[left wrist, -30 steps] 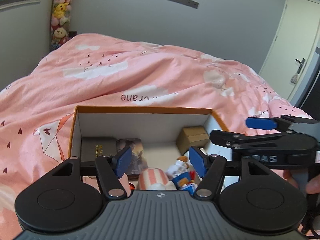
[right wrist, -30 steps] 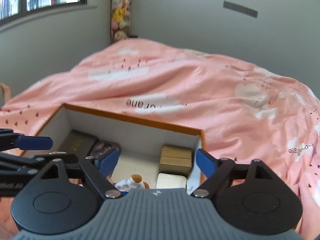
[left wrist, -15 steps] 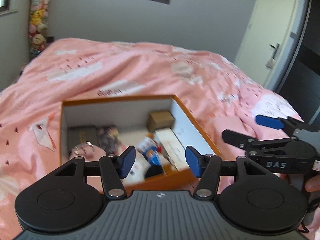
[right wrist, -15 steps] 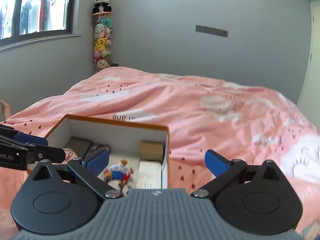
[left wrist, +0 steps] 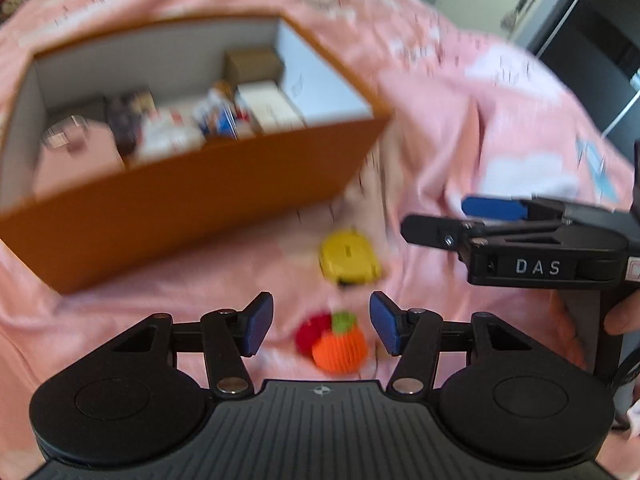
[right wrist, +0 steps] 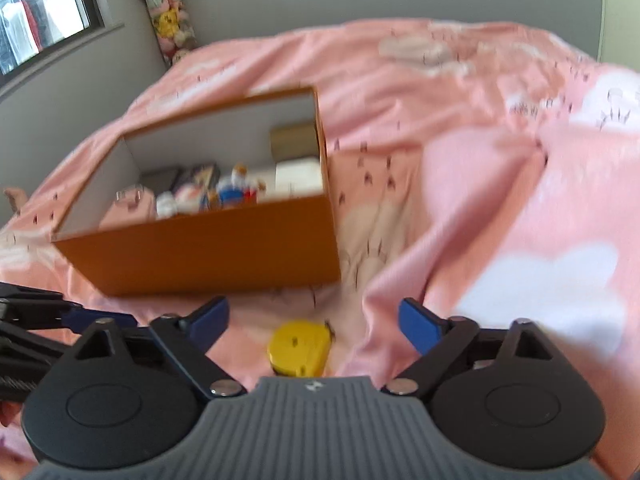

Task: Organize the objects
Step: 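Withdraw both grippers from the box toward the tape measure and crocheted orange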

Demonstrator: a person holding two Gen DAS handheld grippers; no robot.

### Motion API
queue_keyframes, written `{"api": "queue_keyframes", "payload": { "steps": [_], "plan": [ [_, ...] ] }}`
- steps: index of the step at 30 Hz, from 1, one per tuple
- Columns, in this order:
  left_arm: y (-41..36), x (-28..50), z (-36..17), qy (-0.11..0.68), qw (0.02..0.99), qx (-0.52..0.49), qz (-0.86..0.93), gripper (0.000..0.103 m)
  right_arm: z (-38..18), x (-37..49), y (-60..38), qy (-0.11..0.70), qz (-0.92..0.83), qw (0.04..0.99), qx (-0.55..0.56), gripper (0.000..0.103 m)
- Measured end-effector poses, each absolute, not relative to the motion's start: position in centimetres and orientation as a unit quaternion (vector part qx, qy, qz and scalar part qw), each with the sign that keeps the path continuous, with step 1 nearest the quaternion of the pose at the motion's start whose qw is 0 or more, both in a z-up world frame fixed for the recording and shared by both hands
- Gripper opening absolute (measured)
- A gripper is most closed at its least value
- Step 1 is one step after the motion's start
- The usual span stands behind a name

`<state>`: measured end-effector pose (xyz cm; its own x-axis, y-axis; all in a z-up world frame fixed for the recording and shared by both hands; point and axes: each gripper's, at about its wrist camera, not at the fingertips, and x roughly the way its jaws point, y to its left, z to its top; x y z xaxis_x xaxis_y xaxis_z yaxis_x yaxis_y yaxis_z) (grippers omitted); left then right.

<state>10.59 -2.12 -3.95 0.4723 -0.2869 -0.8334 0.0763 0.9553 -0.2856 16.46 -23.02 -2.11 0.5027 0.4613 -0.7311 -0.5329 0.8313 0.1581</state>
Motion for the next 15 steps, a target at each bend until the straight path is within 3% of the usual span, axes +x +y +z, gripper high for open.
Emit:
{"api": "queue_keyframes", "payload": {
  "steps": [4,15],
  "plan": [
    [-3.6,10.3,-5.5,0.527,0.837,-0.085,-0.12,0.061,-3.6,15.8,-22.7,0.414,0.288,0.861,-0.069,0.075],
    [-5.1,10.5,-6.7,0.531,0.838,-0.053,-0.112,0.059,-4.7,16.4,-23.0,0.427,0.287,0.856,-0.054,0.074]
  ]
}}
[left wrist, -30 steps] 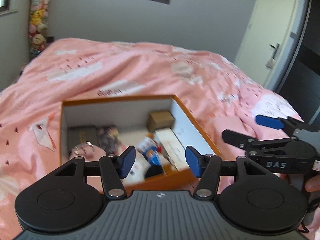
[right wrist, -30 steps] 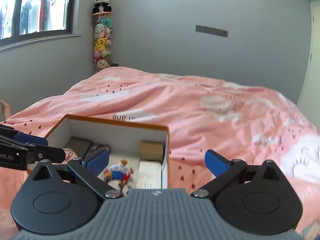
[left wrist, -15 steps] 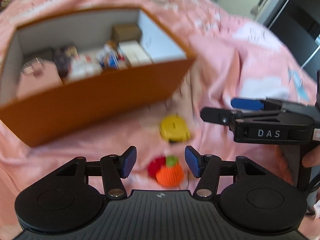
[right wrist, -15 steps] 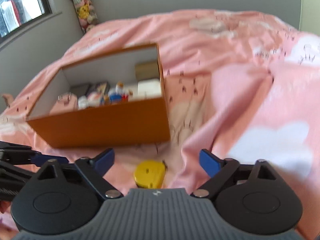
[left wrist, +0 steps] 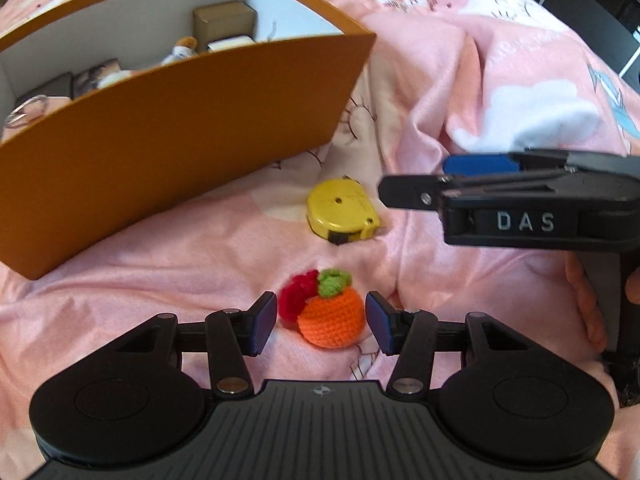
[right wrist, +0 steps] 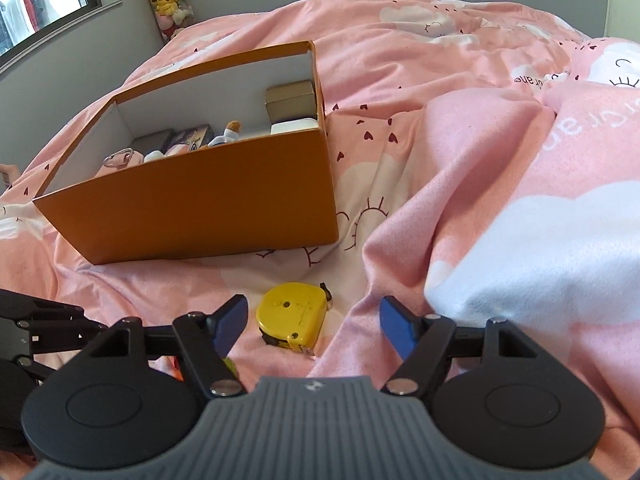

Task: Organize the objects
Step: 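Withdraw both grippers from the box toward the tape measure and crocheted orange, then grasp the crocheted orange with the left gripper while the right grasps the yellow tape measure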

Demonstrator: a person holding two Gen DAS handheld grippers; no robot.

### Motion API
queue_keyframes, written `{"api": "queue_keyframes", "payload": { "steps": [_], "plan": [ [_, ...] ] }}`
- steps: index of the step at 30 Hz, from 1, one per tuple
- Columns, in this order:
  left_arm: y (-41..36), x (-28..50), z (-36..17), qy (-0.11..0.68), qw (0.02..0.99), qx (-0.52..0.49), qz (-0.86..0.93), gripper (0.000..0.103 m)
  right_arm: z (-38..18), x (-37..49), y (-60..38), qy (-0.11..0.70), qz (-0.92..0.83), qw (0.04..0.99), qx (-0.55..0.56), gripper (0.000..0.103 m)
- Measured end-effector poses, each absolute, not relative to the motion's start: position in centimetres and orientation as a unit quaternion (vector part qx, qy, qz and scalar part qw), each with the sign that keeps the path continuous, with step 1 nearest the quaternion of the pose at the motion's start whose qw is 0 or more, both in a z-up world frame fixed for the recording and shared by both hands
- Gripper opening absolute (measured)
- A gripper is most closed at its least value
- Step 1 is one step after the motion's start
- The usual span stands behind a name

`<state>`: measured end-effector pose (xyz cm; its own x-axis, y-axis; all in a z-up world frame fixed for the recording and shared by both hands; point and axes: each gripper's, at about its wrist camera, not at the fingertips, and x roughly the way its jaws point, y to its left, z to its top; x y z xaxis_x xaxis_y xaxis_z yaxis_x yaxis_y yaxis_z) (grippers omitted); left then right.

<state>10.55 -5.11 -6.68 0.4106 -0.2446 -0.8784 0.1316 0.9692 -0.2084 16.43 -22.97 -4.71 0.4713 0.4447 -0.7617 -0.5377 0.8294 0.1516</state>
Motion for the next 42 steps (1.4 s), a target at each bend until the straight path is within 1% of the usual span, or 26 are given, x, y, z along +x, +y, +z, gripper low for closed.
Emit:
{"api": "queue_keyframes", "payload": {
  "steps": [2,6,7,10,15,20,24,26,28,29,30,31,32,36,42],
  "plan": [
    [-5.6,10.6,-7.0,0.535,0.836,-0.042,-0.113,0.054,-4.8,16.5,-22.9,0.425,0.288,0.856,-0.056,0.074],
    [-6.4,10.8,-7.5,0.532,0.839,-0.024,-0.11,0.054,-4.8,16.5,-22.8,0.424,0.289,0.856,-0.058,0.074],
    [-6.5,10.8,-7.6,0.531,0.839,-0.023,-0.113,0.05,-4.8,16.5,-22.8,0.424,0.289,0.856,-0.059,0.074],
    [-6.4,10.8,-7.7,0.532,0.839,-0.027,-0.113,0.049,-4.9,16.5,-22.7,0.423,0.291,0.856,-0.062,0.074],
    [-6.6,10.8,-8.4,0.538,0.835,-0.021,-0.114,0.049,-5.1,16.5,-22.2,0.423,0.295,0.854,-0.075,0.075],
    [-7.1,10.9,-9.0,0.543,0.832,-0.007,-0.11,0.054,-5.4,16.5,-21.8,0.425,0.298,0.85,-0.087,0.075],
    [-6.9,10.9,-9.1,0.543,0.833,-0.015,-0.105,0.055,-5.7,16.5,-21.4,0.429,0.3,0.847,-0.096,0.075],
    [-6.5,10.8,-8.8,0.539,0.835,-0.027,-0.104,0.053,-5.9,16.4,-21.2,0.431,0.303,0.844,-0.104,0.071],
    [-6.0,10.7,-8.5,0.535,0.838,-0.039,-0.102,0.052,-5.8,16.2,-21.0,0.432,0.311,0.84,-0.106,0.063],
    [-5.8,10.7,-8.2,0.53,0.841,-0.045,-0.1,0.051,-5.8,16.3,-20.9,0.433,0.316,0.838,-0.105,0.056],
    [-5.5,10.6,-7.9,0.526,0.844,-0.05,-0.096,0.051,-5.8,16.3,-20.8,0.434,0.321,0.835,-0.105,0.054],
    [-5.1,10.5,-7.5,0.52,0.848,-0.056,-0.091,0.049,-5.8,16.3,-20.7,0.436,0.325,0.833,-0.106,0.054],
    [-4.7,10.5,-7.2,0.513,0.852,-0.062,-0.087,0.043,-5.8,16.3,-20.5,0.438,0.328,0.83,-0.108,0.054],
    [-3.1,10.8,-6.1,0.494,0.863,-0.084,-0.066,0.043,-6.2,17.0,-19.7,0.457,0.327,0.82,-0.107,0.054],
    [-1.5,10.9,-5.7,0.486,0.866,-0.107,-0.053,0.043,-7.6,18.9,-18.5,0.502,0.31,0.802,-0.09,0.054]
  ]
}}
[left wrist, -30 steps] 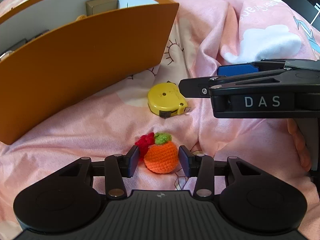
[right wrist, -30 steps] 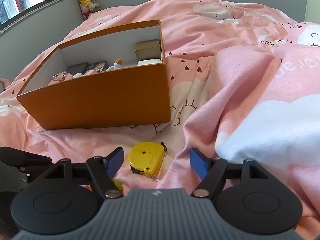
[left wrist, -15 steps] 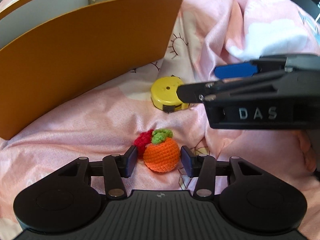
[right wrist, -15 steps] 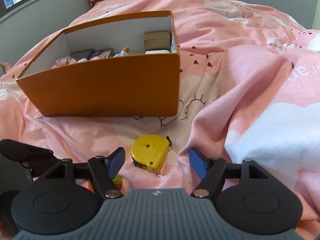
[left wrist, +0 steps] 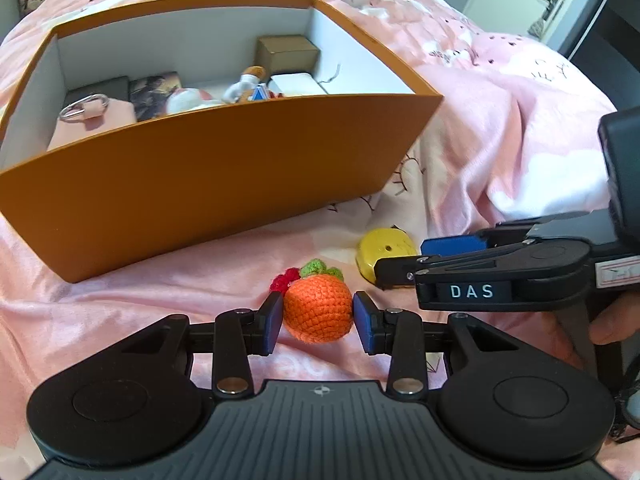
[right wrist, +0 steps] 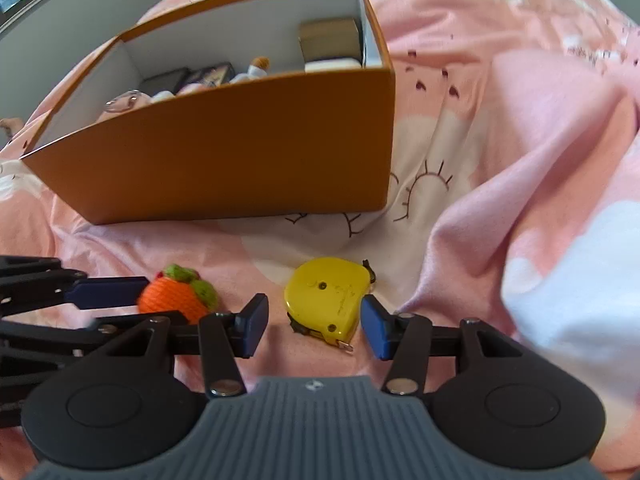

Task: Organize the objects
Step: 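Grasp the crocheted orange with the left gripper while the right grasps the yellow tape measure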

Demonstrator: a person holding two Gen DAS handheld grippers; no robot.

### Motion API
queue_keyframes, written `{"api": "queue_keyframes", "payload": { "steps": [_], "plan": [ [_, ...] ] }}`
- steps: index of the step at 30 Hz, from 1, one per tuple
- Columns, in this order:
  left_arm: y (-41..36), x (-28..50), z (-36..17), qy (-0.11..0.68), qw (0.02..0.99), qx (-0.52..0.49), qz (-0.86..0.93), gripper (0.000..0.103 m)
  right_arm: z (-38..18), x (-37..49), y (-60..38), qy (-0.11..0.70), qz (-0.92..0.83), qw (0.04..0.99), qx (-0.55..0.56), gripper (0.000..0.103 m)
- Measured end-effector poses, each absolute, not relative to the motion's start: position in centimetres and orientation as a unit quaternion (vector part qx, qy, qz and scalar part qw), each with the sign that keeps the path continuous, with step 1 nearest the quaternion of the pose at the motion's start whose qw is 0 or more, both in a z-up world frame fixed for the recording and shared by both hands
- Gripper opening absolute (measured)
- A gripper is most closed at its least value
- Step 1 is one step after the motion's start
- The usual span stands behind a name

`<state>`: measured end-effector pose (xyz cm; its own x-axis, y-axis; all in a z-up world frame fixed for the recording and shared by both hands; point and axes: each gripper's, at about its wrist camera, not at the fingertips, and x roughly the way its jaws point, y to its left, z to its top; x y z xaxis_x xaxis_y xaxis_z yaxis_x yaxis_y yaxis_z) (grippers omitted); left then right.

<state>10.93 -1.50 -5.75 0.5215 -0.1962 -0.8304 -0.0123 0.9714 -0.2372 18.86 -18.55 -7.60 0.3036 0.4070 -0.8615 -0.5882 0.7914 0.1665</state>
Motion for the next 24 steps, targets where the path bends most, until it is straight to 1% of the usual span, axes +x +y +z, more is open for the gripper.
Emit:
{"api": "queue_keyframes", "payload": {
  "steps": [7,11,17,24],
  "plan": [
    [-0.7,11.3,-7.3,0.514,0.848,-0.123,-0.047,0.043,-9.3,19.8,-17.3,0.522,0.293,0.795,-0.101,0.056],
    [-0.8,11.6,-8.0,0.52,0.844,-0.123,-0.046,0.044,-10.3,19.7,-17.0,0.524,0.288,0.794,-0.109,0.054],
    [-1.1,11.9,-8.9,0.535,0.835,-0.122,-0.049,0.045,-10.3,19.2,-17.1,0.519,0.29,0.797,-0.107,0.054],
    [-0.4,11.0,-8.4,0.517,0.845,-0.132,-0.05,0.044,-9.7,18.4,-17.7,0.513,0.29,0.802,-0.094,0.053]
  ]
}}
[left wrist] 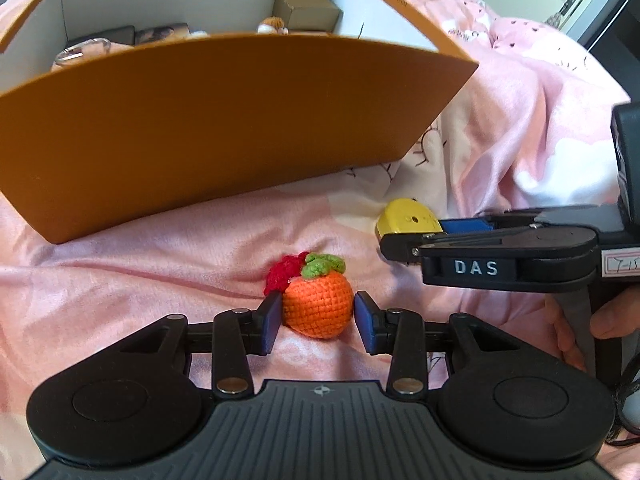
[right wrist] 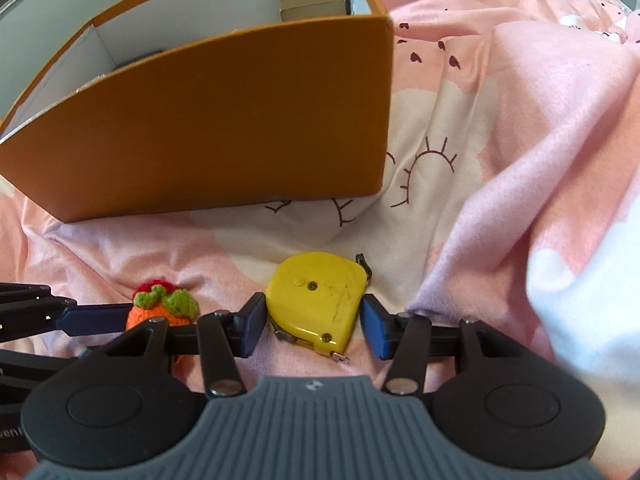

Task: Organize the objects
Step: 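Grasp the crocheted orange with the left gripper while the right grasps the yellow tape measure, then carry the crocheted orange and yellow tape measure over the orange box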

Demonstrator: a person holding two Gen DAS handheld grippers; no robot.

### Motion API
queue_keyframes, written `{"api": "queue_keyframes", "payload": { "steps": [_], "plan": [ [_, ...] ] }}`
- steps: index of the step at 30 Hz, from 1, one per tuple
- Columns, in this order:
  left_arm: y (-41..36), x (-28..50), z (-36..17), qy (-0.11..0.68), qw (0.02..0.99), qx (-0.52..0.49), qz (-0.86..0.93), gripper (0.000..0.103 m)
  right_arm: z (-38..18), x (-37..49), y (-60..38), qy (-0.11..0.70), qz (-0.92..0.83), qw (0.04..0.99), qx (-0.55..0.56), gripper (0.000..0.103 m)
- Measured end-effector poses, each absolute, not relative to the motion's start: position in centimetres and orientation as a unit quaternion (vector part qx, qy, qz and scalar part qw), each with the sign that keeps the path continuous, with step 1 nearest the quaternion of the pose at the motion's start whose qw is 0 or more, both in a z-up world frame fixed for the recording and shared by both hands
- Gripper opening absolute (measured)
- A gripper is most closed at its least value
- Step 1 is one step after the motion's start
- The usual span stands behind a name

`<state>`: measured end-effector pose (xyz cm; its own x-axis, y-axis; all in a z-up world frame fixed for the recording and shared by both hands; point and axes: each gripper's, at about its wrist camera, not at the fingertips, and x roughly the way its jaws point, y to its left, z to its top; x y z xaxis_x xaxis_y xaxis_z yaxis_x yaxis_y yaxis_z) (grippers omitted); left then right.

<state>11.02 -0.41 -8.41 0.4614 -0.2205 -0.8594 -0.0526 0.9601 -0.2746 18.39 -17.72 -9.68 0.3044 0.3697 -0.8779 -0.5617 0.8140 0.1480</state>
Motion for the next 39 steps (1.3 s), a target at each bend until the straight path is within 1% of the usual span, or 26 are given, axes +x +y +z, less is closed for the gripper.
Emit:
{"api": "queue_keyframes", "payload": {
  "steps": [8,15,16,21,28,33,39],
  "plan": [
    [0.0,9.9,-4.2,0.452,0.878,-0.143,-0.064,0.044,-5.7,16.8,-19.7,0.483,0.302,0.818,-0.075,0.053],
    [0.3,9.3,1.0,0.383,0.909,-0.142,-0.078,0.044,0.8,16.2,-19.8,0.419,0.339,0.839,-0.07,0.053],
    [0.4,9.4,1.6,0.377,0.912,-0.144,-0.08,0.044,1.9,17.4,-19.8,0.411,0.346,0.841,-0.069,0.053],
    [1.4,10.5,4.3,0.347,0.923,-0.145,-0.081,0.044,6.0,17.8,-19.5,0.373,0.373,0.846,-0.075,0.053],
    [3.8,13.0,6.8,0.324,0.933,-0.143,-0.072,0.044,9.3,19.5,-16.9,0.332,0.402,0.85,-0.083,0.053],
    [6.0,15.3,7.3,0.322,0.935,-0.136,-0.051,0.044,9.5,22.3,-14.2,0.341,0.422,0.837,-0.074,0.053],
    [9.0,18.4,5.8,0.342,0.929,-0.138,-0.029,0.044,6.8,26.1,-10.6,0.376,0.422,0.822,-0.074,0.053]
  ]
}}
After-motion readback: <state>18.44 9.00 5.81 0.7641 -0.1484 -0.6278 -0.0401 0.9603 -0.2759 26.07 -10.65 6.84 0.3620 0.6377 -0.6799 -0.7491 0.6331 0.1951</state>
